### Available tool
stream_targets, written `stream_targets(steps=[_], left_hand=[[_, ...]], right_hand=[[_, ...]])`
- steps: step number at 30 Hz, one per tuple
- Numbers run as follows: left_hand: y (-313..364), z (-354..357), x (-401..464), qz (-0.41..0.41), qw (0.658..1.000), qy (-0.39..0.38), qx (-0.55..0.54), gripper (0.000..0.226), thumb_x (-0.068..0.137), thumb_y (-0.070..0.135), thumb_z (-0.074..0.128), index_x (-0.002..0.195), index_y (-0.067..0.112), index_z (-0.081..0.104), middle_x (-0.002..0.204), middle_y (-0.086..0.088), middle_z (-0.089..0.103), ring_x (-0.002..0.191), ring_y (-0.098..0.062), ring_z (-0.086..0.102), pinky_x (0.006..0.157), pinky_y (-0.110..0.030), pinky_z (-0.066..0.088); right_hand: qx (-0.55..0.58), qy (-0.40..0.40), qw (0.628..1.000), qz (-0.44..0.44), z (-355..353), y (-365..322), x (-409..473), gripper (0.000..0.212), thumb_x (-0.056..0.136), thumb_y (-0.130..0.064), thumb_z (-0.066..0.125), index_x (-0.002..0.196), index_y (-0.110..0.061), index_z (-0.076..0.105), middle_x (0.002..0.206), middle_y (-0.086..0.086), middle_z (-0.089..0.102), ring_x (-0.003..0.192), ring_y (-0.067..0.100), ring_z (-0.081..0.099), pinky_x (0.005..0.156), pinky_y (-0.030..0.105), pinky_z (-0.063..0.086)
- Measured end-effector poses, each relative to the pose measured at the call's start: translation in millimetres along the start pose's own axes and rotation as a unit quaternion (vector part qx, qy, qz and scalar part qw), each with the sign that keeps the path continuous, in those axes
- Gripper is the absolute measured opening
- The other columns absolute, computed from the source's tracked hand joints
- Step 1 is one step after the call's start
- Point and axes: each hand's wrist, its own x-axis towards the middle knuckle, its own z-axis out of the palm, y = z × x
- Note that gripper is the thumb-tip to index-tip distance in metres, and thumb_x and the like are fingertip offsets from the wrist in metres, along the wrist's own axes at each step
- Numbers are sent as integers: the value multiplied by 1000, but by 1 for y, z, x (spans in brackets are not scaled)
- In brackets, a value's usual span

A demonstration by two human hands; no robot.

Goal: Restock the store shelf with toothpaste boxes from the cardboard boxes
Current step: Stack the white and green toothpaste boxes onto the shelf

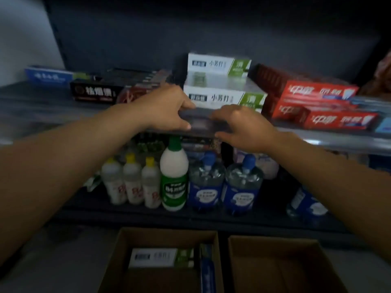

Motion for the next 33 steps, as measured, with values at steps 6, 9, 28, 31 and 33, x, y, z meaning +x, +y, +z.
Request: stream_targets(steps=[6,9,28,31,33], left_hand=[[10,77,-57,-1,993,-118,-24,52,81,31,73,129,16,60,115,-9,68,100,-22,62,84,-34,52],[8,118,-77,-5,987,-159,-35,46,81,32,73,125,21,63,113,-7,68,101,-21,61,84,-35,52],[-76,314,-182,-142,915,-365,-102,33,88,31,62,121,23,62,124,-3,62,110,-18,59,92,-32,49],[-83,327,-186,-152,911,-370,-105,38,87,30,64,123,22,61,124,-3,61,112,-20,59,95,-36,49],[-88,332,-187,-150,911,-367,-113,34,85,29,64,119,24,62,121,-2,63,109,-19,60,94,-35,50]], right_hand=[[16,-19,998,-65,75,-30,-59,33,78,-16,69,109,-5,65,103,12,64,100,34,55,75,45,51],[46,-36,995,-78,109,-50,-83,30,76,-14,69,104,-3,66,101,13,64,96,33,57,74,41,51],[131,-395,908,50,343,-150,-132,53,89,-10,57,139,-9,38,135,15,45,122,28,45,94,37,45],[114,-408,903,66,363,-157,-130,61,87,-7,58,142,-7,33,138,15,41,124,30,43,96,39,45],[105,-402,907,75,372,-163,-130,62,88,-8,58,144,-6,30,138,16,39,124,32,42,95,41,44]])
